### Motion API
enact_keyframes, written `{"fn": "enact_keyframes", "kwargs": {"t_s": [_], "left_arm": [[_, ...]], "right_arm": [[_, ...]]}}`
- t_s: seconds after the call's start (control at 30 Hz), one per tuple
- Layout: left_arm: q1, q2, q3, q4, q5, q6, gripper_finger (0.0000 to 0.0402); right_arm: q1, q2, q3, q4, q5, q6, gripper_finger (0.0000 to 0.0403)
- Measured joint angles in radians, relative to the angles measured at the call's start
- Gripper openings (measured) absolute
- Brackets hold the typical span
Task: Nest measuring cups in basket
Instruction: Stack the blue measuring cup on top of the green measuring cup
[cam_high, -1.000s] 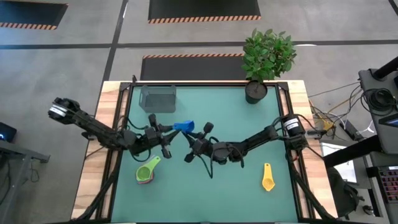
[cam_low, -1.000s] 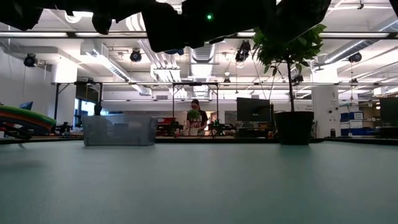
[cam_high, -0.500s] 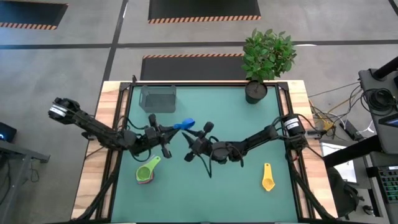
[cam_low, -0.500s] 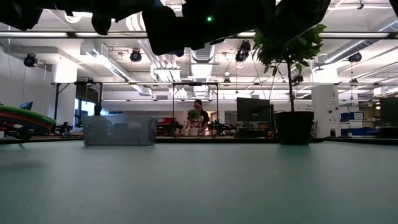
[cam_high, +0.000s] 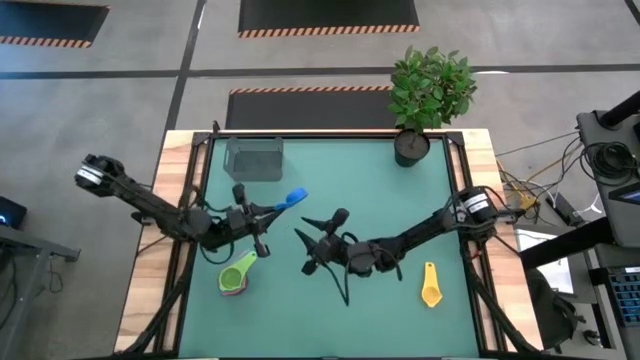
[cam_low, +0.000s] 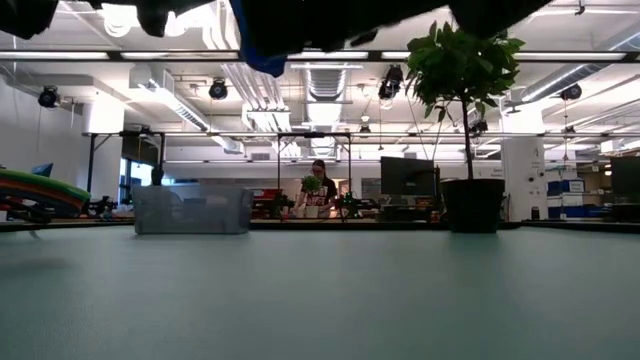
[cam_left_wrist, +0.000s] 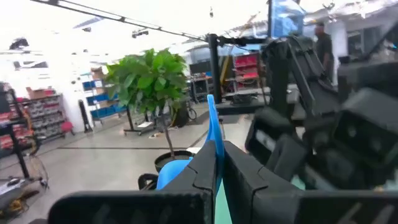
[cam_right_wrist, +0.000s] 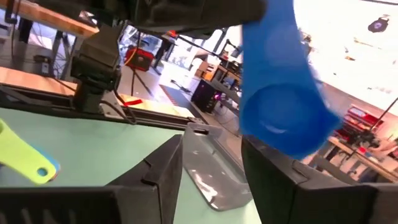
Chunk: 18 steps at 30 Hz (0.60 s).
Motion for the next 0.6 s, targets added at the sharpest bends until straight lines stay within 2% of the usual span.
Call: {"fn": "enact_keyframes", "kwargs": {"t_s": [0.1, 0.2, 0.33, 0.47, 0.53, 0.6], "left_arm": [[-0.022, -0.054, 0.035, -0.169, 0.001, -0.029, 0.0000], [-0.032, -0.110, 0.127, -0.501, 0.051, -0.147, 0.0000], [-0.032, -0.136, 0.325, -1.009, 0.265, -0.361, 0.0000], [-0.032, -0.131, 0.525, -1.420, 0.521, -0.507, 0.0000], [-0.028, -0.122, 0.618, -1.602, 0.647, -0.582, 0.0000], [-0.024, -0.113, 0.696, -1.761, 0.730, -0.639, 0.0000]], "right_arm": [[0.030, -0.040, -0.002, -0.048, 0.030, -0.012, 0.0152], [0.042, -0.100, -0.011, -0.136, 0.022, 0.010, 0.0152], [0.035, -0.214, -0.016, -0.398, -0.055, 0.178, 0.0152], [-0.001, -0.329, -0.018, -0.678, -0.239, 0.385, 0.0147], [-0.022, -0.373, -0.018, -0.766, -0.330, 0.455, 0.0144], [-0.035, -0.404, -0.025, -0.825, -0.411, 0.498, 0.0141]]}}
